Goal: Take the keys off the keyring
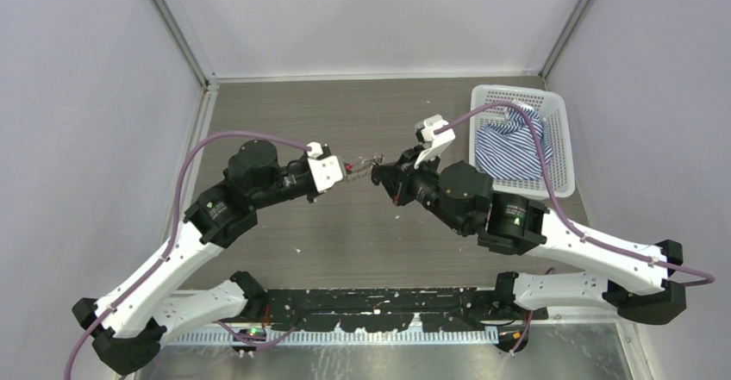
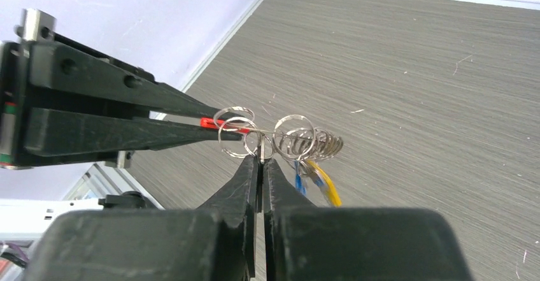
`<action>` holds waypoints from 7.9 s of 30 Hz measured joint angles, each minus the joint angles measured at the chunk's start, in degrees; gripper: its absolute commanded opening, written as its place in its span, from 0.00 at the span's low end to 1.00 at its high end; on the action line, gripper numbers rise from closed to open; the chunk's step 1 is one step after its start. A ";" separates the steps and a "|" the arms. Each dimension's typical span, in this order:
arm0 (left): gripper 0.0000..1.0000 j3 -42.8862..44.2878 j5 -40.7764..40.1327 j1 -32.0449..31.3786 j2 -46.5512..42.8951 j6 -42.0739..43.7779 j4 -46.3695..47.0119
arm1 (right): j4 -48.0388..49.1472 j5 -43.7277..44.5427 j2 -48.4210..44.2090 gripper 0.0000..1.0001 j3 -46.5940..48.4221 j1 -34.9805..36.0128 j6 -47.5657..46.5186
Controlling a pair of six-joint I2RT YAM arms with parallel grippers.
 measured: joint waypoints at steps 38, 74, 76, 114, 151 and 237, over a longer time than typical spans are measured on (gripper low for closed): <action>0.00 -18.97 -5.64 -7.85 -2.73 -12.83 22.29 | -50.16 -19.85 20.35 0.01 38.23 -11.72 3.41; 0.55 -25.49 -19.04 -16.41 1.75 -21.35 32.22 | -43.67 -36.76 22.36 0.01 37.64 -21.59 13.81; 0.54 -26.34 -18.47 -14.40 -1.49 -22.95 31.95 | -43.98 -38.42 22.38 0.01 38.47 -22.60 12.96; 0.27 -18.32 16.37 2.69 -2.91 -31.63 42.91 | -57.20 -54.12 20.35 0.01 47.82 -24.76 -1.01; 0.27 -12.44 31.36 2.71 7.02 -41.48 52.65 | -59.41 -57.86 20.87 0.01 50.16 -23.87 -4.20; 0.00 -22.67 10.73 -1.42 5.86 -52.87 68.13 | -53.66 -48.15 15.50 0.01 39.71 -22.67 -5.14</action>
